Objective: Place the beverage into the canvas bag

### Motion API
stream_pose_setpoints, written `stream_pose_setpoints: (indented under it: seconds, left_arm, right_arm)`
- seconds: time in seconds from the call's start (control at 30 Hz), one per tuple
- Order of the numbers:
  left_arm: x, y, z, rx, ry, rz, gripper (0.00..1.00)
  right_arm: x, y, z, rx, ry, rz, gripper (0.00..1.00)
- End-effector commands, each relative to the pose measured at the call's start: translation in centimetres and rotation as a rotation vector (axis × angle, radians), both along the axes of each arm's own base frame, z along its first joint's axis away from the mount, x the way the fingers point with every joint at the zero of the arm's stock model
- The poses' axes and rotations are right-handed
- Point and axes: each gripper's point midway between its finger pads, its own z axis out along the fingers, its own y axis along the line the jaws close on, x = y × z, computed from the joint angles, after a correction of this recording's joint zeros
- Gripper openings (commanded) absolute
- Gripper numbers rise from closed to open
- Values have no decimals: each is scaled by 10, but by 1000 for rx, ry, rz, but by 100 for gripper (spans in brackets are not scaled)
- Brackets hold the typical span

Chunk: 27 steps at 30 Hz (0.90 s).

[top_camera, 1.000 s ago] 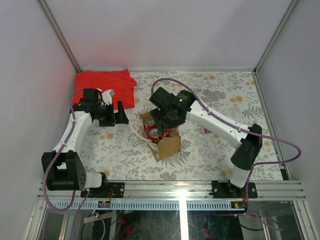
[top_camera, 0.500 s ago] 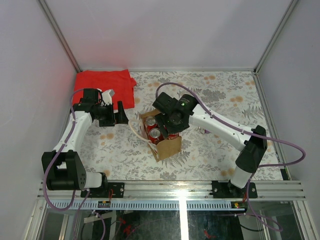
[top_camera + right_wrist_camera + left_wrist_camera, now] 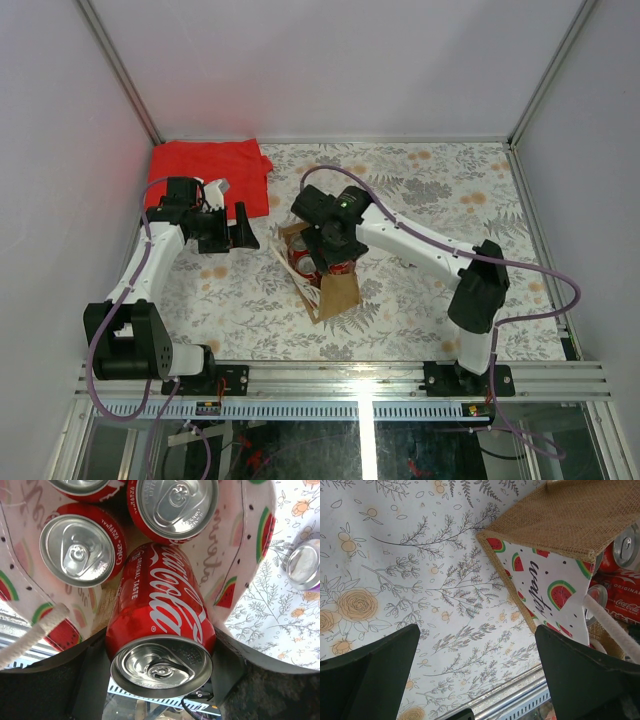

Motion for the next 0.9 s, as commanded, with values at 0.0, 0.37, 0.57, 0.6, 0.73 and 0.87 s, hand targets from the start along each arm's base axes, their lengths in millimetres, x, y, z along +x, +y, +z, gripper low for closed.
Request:
stream_pose_setpoints:
  seconds: [0.0, 0.37, 0.57, 0.6, 0.73, 0.87]
  left_arm:
    - [3, -1, 10, 0, -39, -16, 100]
    - [2, -2, 8, -3, -37, -22, 100]
    - [3, -3, 8, -10, -35, -21, 100]
    - [3, -2, 9, -8, -38, -19, 100]
    - [2, -2, 8, -6, -39, -20, 100]
    - [1, -2, 7, -5, -37, -21, 100]
  right_arm:
    - [6, 9, 3, -9, -23, 15, 0]
    - [6, 23, 46, 129, -62, 7, 0]
    - [4, 24, 45, 103, -32, 23, 0]
    - [3, 24, 43, 103, -25, 25, 0]
    - [1, 25, 32, 81, 5, 28, 0]
    - [-3, 22, 20, 41, 45, 32, 0]
